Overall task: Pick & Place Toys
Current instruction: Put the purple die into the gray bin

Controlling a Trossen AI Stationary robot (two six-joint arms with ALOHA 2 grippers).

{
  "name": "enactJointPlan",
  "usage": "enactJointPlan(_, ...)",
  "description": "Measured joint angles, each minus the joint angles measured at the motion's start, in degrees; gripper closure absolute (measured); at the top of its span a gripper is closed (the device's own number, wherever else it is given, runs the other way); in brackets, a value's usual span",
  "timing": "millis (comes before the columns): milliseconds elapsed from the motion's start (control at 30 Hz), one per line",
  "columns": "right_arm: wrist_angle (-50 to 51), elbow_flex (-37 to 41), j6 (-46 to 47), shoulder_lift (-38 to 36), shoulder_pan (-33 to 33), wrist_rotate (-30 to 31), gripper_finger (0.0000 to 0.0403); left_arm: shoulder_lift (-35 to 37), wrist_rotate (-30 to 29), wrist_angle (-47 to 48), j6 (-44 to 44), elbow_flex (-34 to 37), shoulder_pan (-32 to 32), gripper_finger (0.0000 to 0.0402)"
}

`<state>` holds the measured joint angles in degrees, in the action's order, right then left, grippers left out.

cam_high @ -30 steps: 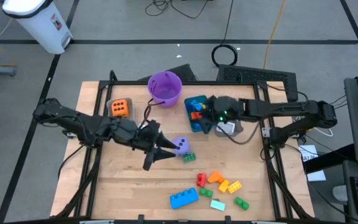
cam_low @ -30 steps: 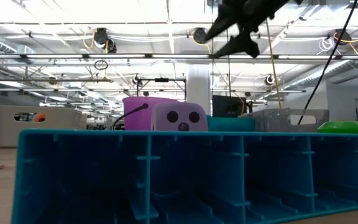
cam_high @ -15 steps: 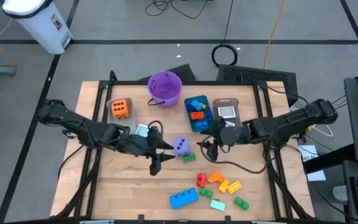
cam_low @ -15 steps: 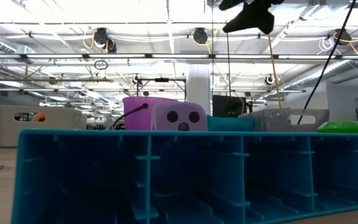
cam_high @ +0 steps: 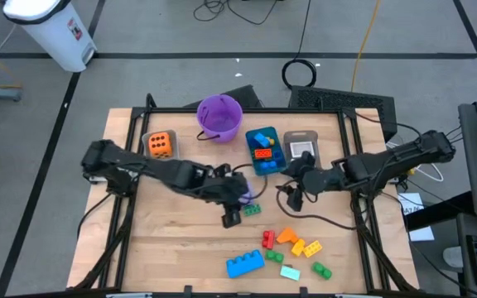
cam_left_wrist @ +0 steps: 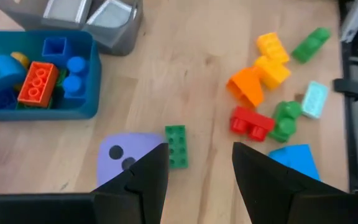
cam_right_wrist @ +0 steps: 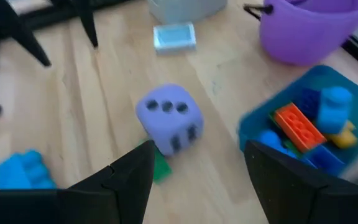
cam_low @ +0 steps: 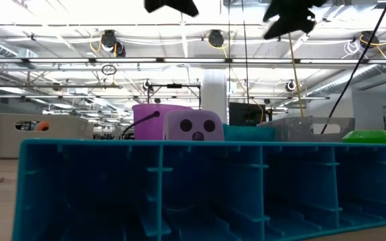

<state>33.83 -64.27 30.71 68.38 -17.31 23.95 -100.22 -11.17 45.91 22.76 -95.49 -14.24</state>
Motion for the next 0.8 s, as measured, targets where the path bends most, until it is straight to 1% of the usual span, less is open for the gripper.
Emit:
enactJointPlan(133,6.89,0.36,0.07,-3.15,-0.97,0.17,0.0163,-4.36,2.25,2.19,0.32,-4.66,2.89,0.0215)
enactJointPlan(233,8.97,2.72,1.17,-6.43,-2.17,0.30,0.0163,-5.89,4.46,1.67,0.30,-6.09,4.65,0.0215)
enactJointPlan(367,9.06,7.85,3.57,-11.53,-3.65,0.14,0.0163,-6.25,8.22,-0.68,0.48,-6.12,6.33,0.0215)
enactJointPlan(567,8.88,13.91,6.11,-18.50,-5.38,0.00,0.0163,-6.25,9.93,-2.24,3.83,-6.14,8.79,0.0215)
enactJointPlan(800,7.99,17.33,4.69,-21.59,-5.36,-0.15,0.0163,-6.25,12.15,-2.19,4.25,-6.16,10.92,0.0214)
